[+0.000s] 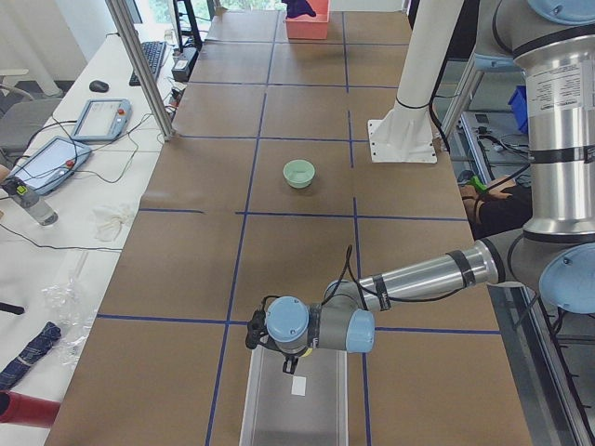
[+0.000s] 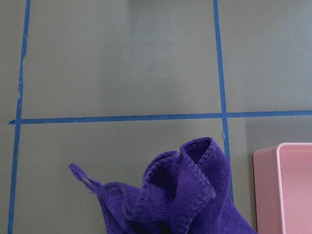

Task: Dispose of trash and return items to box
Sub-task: 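Lower the yellow cup into the clear box while the right gripper carries the cloth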

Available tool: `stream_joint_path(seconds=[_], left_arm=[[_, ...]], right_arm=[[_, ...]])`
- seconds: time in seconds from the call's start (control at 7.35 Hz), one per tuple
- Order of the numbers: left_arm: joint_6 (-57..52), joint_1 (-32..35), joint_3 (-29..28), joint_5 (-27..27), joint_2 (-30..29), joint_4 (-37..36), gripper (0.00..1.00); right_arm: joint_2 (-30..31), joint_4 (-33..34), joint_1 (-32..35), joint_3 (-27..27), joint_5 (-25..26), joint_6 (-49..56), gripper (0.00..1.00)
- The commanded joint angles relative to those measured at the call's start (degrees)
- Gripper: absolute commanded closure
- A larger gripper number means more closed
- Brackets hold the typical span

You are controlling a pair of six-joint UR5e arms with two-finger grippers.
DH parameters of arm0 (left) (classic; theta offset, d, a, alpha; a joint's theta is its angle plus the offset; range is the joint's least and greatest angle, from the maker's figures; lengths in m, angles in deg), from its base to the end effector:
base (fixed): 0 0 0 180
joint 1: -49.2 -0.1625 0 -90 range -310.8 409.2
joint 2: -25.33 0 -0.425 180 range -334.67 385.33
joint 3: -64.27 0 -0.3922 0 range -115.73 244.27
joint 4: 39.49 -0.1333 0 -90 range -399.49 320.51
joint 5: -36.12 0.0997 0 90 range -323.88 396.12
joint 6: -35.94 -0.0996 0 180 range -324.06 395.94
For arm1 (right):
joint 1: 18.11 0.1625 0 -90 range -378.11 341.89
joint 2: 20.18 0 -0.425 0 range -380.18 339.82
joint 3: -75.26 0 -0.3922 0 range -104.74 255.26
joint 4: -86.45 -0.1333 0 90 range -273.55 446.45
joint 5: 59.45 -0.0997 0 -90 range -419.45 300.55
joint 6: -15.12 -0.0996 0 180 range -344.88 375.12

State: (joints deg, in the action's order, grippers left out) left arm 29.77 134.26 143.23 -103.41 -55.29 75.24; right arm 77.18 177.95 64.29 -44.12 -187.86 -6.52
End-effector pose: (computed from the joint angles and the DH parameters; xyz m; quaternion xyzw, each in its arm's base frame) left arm -0.0227 -0.4060 0.7756 0.0386 0.4182 0.1035 0.9016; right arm 0.0139 -0.4355 0.4751 0.0811 -0.3557 0.0554 0.9294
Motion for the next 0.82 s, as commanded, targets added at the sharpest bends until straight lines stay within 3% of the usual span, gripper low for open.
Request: stream_joint_path(seconds=[0.0,0.14,0.68], left_arm=[[0.7,-1.0,-0.1,0.1,-0.2,1.7,0.27],[0.8,-1.0,1.4,0.0,-0.2,1.7,0.05],[0.9,0.8,13.5,4.3,3.1,-0.7,0.00]], right_arm=[[0.2,0.0,0.5,0.0,0.0,0.5,1.00],[0.1,0.0,1.2,-0.1,0.0,1.9,1.00],[0.7,0.4,2.8,0.2,0.0,4.6,1.00]])
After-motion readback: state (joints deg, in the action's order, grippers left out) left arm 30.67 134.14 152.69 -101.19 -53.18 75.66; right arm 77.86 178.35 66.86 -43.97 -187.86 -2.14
